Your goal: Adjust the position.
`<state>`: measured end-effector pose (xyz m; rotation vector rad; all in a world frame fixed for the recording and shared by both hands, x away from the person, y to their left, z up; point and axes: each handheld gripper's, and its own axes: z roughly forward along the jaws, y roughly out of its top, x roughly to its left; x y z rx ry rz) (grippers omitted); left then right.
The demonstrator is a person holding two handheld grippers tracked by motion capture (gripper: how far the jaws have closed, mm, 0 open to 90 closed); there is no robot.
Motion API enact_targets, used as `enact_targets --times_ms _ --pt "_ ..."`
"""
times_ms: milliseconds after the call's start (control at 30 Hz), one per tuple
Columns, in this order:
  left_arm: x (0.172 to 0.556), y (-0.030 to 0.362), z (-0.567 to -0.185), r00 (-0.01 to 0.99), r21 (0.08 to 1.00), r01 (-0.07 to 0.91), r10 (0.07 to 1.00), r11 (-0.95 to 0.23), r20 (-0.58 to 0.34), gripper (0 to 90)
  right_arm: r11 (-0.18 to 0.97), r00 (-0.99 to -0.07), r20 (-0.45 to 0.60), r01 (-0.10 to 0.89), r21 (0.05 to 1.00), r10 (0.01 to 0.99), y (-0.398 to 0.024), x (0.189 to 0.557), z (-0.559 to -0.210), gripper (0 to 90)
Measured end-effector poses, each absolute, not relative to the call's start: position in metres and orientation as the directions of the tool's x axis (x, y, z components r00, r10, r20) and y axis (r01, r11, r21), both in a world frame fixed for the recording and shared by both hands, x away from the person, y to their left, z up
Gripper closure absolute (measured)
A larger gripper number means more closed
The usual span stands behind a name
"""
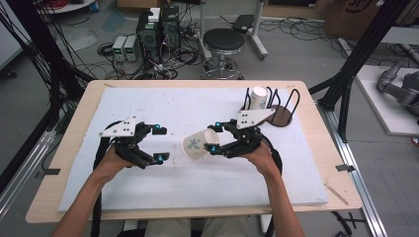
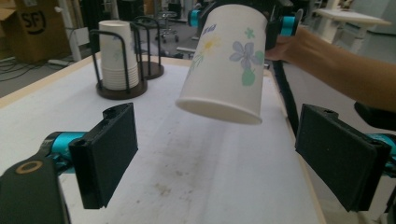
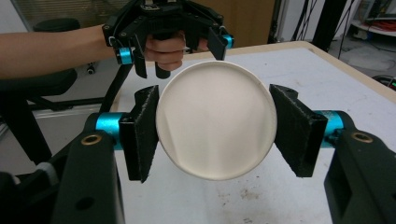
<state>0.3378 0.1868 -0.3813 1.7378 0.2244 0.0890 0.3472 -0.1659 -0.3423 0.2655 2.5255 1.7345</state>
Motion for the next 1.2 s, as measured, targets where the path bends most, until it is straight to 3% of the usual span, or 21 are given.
enact_targets --times_ms 167,567,1200 --pt "0.341 0.17 -0.377 0.99 0.984 0.09 0.125 -0.154 -0.071 12.8 0.348 -0.985 0.043 0.1 0.932 0.168 -0.164 0.348 -0.343 37.9" --pt "0.346 0.142 -0.373 0.996 0.983 0.069 0.071 -0.172 -0.058 12.8 0.352 -0.988 0.044 0.094 0.931 0.145 -0.159 0.346 -0.344 38.0" --pt "0.347 0.118 -0.38 0.997 0.985 0.064 0.055 -0.158 -0.056 12.8 0.344 -0.991 0.045 0.087 0.935 0.128 -0.158 0.345 -0.343 37.9"
